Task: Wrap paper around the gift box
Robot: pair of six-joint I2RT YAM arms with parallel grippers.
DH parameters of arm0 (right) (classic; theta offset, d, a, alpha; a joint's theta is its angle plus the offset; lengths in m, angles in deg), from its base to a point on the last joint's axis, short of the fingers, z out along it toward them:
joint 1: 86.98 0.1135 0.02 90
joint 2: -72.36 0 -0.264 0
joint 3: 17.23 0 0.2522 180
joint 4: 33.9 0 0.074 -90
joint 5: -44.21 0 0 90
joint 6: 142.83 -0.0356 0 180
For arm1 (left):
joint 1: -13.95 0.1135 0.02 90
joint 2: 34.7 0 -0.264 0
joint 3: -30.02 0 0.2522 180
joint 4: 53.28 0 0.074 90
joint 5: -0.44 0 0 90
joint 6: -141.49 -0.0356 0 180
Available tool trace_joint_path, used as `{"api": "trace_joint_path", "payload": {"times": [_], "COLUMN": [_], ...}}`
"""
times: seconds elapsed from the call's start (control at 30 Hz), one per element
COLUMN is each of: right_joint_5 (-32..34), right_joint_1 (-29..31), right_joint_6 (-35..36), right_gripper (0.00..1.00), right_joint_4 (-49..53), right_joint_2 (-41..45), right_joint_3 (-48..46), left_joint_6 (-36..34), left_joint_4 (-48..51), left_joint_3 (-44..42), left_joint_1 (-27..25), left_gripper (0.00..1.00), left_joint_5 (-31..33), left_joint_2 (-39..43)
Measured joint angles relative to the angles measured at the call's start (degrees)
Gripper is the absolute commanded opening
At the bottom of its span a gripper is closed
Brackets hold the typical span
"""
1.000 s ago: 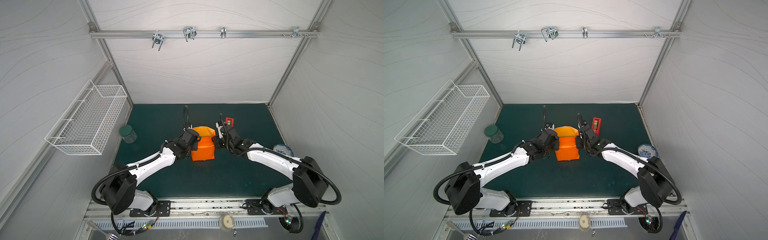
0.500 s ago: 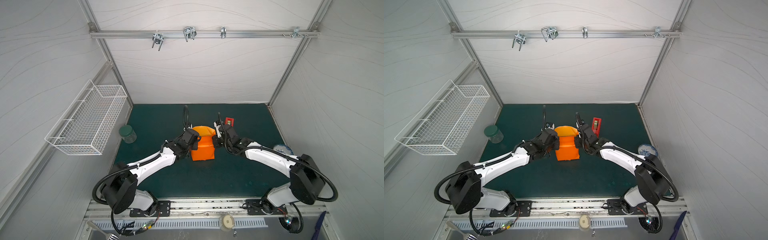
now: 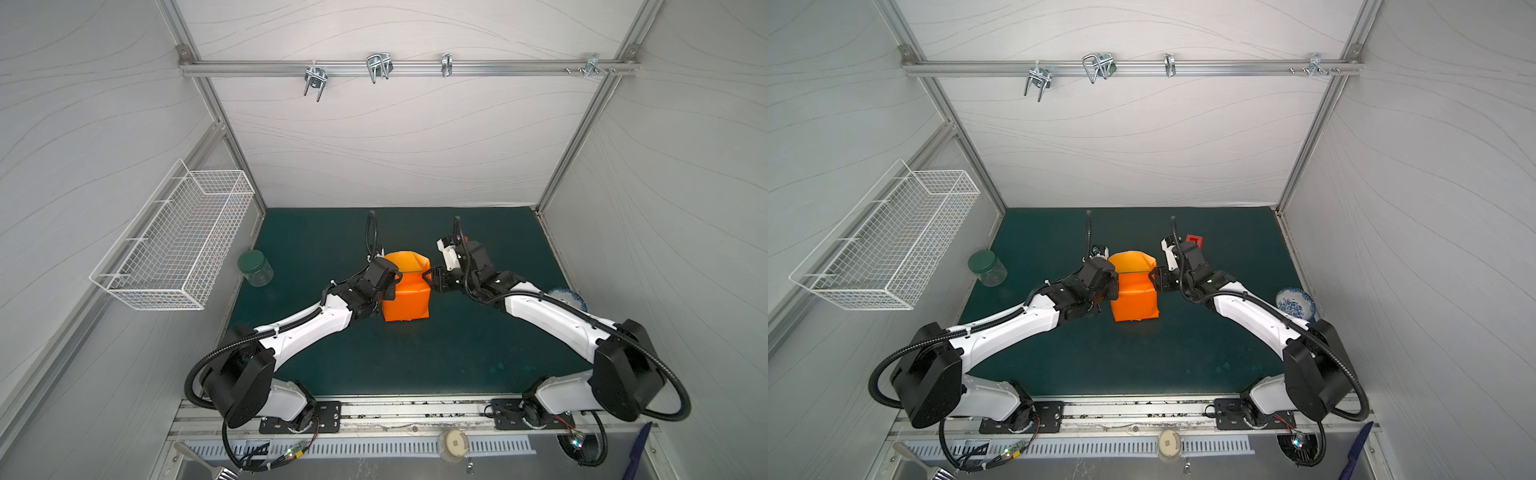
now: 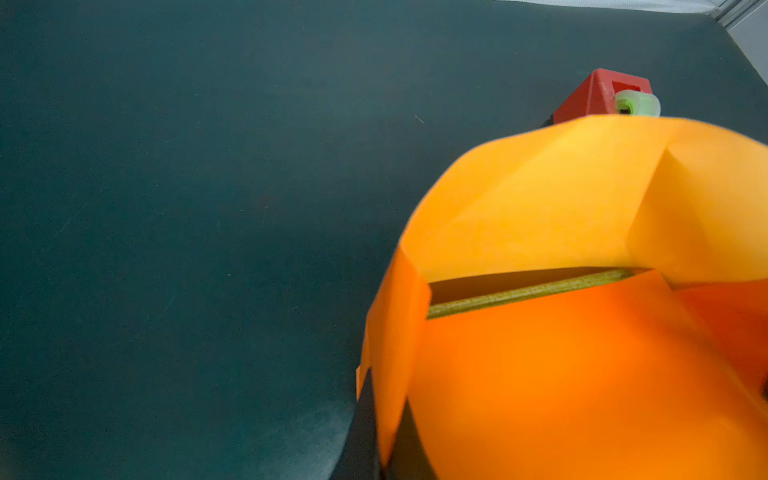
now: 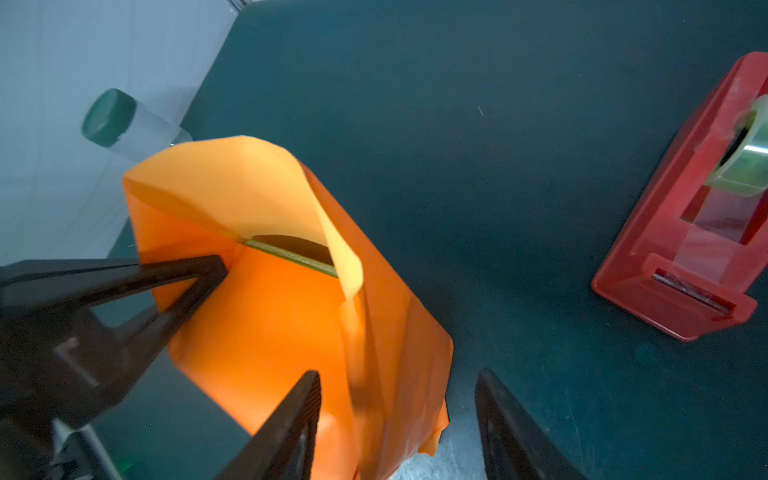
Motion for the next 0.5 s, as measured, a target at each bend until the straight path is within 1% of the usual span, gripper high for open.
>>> {"api": "trace_joint_path", "payload": {"times": [0.1, 0.2, 0.37, 0.5], "right_joint_5": [-3.8, -6.6, -9.9, -11.7], "right_joint_1": [-2.1, -3.3, -3.5, -3.5], "right_joint_6": [-1.5, -2.6, -3.9, -4.6], "right_gripper": [0.44, 0.34, 0.24, 0.22], "right_joint_4": [-0.3, -0.7, -1.7, -2.7], "right_joint_2": [1.9, 2.3, 2.1, 1.4], "right_joint_3": [-1.6, -2.3, -2.5, -2.5], "left_joint_6": [0.0, 0.0, 0.0, 0.0], "left_joint_4": [0.0, 0.0, 0.0, 0.0], "left_joint_3": [0.0, 0.0, 0.0, 0.0], "left_joint_1": [0.0, 0.0, 0.0, 0.0], "left_gripper": [0.00, 0.00, 0.00, 0.00], "left_joint_5": [0.1, 0.1, 0.1, 0.1], "left_joint_2": [0.0, 0.0, 0.0, 0.0]}}
